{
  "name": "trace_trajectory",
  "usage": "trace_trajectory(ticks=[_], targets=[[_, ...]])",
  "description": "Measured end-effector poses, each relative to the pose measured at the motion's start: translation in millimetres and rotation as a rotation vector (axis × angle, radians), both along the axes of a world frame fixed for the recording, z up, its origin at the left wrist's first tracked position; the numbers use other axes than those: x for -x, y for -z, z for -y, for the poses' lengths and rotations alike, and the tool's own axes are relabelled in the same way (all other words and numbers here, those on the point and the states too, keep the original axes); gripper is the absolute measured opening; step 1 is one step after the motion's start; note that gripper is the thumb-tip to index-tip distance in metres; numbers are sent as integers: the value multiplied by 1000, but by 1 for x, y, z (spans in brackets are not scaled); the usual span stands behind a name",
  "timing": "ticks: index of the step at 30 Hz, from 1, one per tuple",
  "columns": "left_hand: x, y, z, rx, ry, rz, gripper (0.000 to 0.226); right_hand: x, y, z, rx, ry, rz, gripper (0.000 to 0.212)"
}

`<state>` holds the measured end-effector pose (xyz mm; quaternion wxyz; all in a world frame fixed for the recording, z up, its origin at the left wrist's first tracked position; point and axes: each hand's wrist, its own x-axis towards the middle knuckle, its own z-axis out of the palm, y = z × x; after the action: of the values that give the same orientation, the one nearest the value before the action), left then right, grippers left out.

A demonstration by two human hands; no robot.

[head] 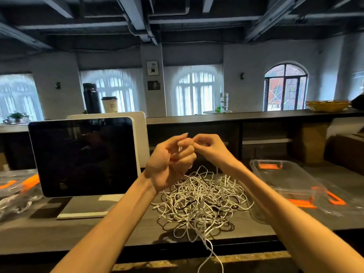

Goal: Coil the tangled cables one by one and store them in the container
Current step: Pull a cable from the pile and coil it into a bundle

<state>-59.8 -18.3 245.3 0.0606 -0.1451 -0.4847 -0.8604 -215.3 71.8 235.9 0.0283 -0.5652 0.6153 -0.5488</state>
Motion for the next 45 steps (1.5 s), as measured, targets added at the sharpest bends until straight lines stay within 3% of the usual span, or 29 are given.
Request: trace_trajectory(ticks=[3, 7, 11, 14, 18, 21, 25, 28, 30, 33, 38, 40, 42, 45], targets=[[9, -14, 8, -56, -262, -69, 33, -14, 27, 7, -18, 65, -27, 36], [22, -10, 30, 259, -727, -60, 27, -35, 30, 0, -66, 142, -292, 31], [29, 6, 48, 897, -1002, -101, 32, -37, 13, -6, -124, 282, -522, 27], [26, 10, 54, 1181, -904, -46, 37, -30, -10, -15, -107, 330, -585, 24], [17, 4, 34, 978, -623, 141, 48, -20, -33, -22, -69, 314, -568, 34], [5, 1, 23, 723, -357, 215, 60, -17, -44, -26, -70, 197, -399, 34], [-9, -7, 13, 278, -26, 104, 50, -13, -39, -25, 12, -57, -95, 33], [-5, -16, 11, -46, 7, -34, 37, -19, -13, -9, -13, -100, 52, 40], [4, -21, 13, -148, -134, -73, 35, -24, 7, 0, -71, -41, -17, 41], [19, -15, 18, -6, -472, -63, 28, -31, 16, 4, -203, 86, -242, 31], [30, 3, 45, 735, -963, -92, 37, -33, 7, -12, -404, 156, -459, 33], [29, 8, 53, 987, -973, -47, 41, -30, -3, -20, -364, 199, -523, 30], [27, 12, 48, 1116, -833, 30, 45, -27, -17, -23, -309, 248, -605, 28], [23, 11, 33, 959, -607, 154, 54, -21, -34, -25, -204, 246, -568, 29]])
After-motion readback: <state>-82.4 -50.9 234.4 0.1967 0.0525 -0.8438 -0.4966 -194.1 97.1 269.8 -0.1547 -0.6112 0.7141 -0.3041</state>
